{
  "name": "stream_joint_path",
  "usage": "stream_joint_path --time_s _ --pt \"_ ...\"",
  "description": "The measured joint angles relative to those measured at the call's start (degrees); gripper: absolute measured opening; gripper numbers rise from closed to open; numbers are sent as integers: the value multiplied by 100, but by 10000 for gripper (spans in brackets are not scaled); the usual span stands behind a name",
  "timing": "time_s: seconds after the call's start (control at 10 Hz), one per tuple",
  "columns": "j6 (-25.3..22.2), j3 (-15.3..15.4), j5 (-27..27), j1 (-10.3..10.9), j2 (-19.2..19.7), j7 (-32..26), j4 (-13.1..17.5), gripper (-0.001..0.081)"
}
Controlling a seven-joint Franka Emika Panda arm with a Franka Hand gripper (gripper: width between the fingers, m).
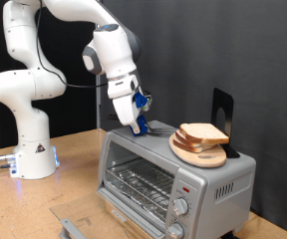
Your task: Make a piece of toast with the oven
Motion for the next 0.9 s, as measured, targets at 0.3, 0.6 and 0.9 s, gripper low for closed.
stream_joint_path --time_s 0.3,0.6,0.9 --pt "128 -14 387 26 -3 -136 -8 672" --pt "78 -220 919 115 -147 -534 -4 682" --pt "-85 -275 927 117 -257 -576 -15 682"
